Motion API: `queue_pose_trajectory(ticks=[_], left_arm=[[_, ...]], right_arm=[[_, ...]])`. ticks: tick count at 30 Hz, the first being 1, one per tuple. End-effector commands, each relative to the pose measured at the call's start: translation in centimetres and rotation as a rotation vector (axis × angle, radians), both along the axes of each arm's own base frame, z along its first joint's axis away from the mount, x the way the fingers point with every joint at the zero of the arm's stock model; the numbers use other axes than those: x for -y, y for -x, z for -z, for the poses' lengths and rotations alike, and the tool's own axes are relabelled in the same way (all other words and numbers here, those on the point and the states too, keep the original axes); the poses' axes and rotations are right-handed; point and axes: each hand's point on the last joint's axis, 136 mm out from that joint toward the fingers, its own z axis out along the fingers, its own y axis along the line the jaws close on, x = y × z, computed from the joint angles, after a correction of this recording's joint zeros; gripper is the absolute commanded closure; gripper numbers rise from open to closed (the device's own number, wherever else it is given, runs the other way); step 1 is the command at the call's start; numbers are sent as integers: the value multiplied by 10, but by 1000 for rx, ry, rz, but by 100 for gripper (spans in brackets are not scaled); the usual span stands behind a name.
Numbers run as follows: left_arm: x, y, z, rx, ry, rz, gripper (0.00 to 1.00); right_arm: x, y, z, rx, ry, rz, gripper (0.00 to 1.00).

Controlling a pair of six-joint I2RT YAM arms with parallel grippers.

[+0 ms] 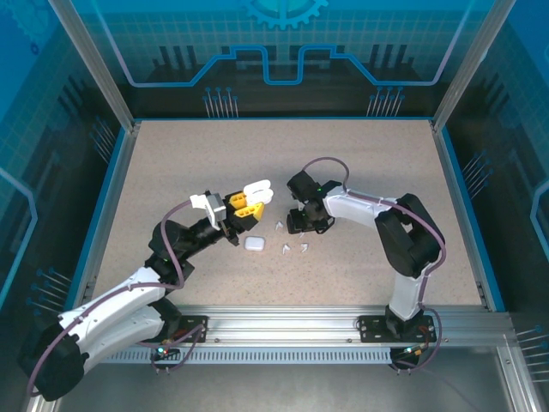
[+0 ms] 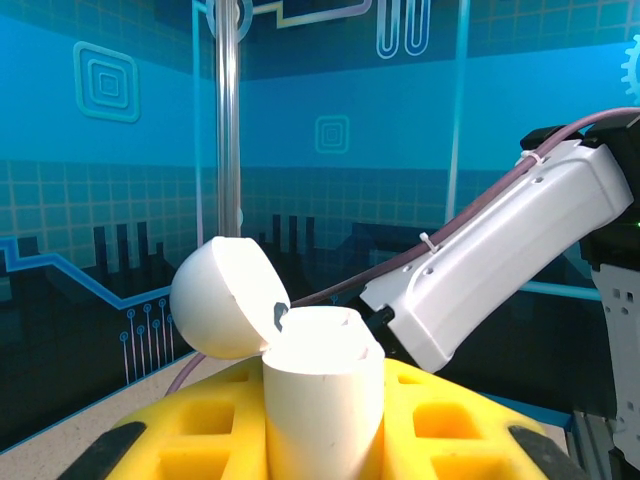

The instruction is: Insert the wireless bluetooth earbuds into the charging case

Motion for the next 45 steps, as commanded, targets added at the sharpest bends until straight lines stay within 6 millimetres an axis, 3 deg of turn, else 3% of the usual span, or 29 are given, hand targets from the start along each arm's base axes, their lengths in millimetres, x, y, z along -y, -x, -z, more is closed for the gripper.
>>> queue_pose_trajectory(ticks=[1,24,34,45], left_arm=[[-5,4,-7,46,8,-26,95],[-5,2,-4,41,0,-35,95],[-6,2,-3,38,-1,-37,94],[-6,2,-3,33,1,-41,94]], right_arm=[[-3,4,4,-25,28,-11,49],[-25,0,9,-38,18,-83,54],[-8,0,2,-11,111,-77,52],[-13,2,15,-41,116,-84,54]])
